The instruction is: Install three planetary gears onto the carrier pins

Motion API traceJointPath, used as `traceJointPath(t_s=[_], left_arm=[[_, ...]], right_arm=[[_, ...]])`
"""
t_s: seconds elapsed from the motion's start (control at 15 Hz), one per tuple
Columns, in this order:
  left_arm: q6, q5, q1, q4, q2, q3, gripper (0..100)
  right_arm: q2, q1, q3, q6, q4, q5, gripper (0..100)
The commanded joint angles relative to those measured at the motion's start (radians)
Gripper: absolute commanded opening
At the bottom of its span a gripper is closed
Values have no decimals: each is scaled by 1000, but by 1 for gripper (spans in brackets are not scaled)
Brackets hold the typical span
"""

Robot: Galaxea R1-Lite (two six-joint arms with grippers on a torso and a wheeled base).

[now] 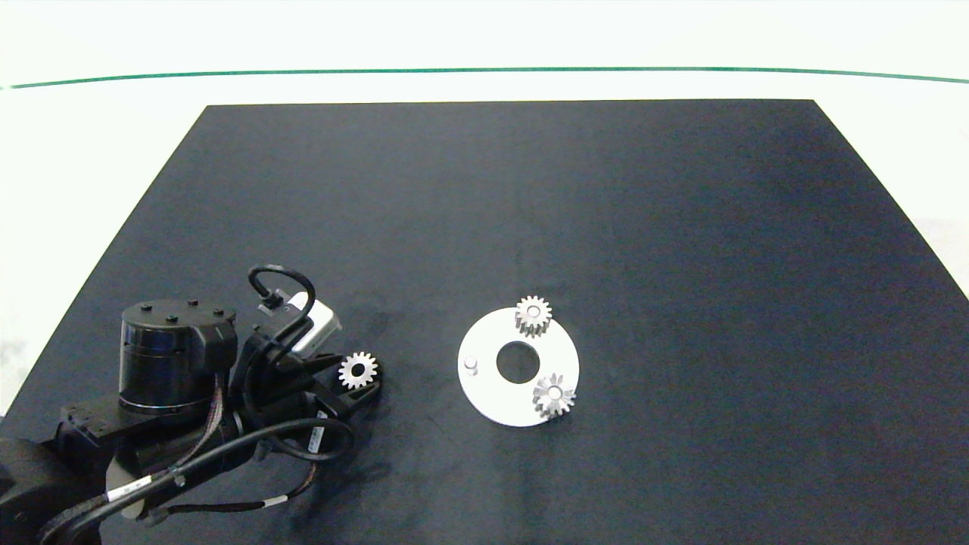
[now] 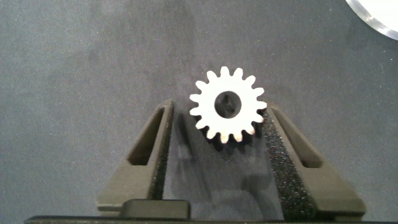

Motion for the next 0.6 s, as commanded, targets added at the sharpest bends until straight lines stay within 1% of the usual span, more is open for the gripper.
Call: traceJointPath(t_s=[0.07, 0.6], left_arm=[[0, -1, -1, -4, -2, 1, 47], [1, -1, -1, -4, 3, 4, 32]], right_arm=[[3, 0, 0, -2, 3, -2, 100], [1, 2, -2, -2, 3, -2, 100]])
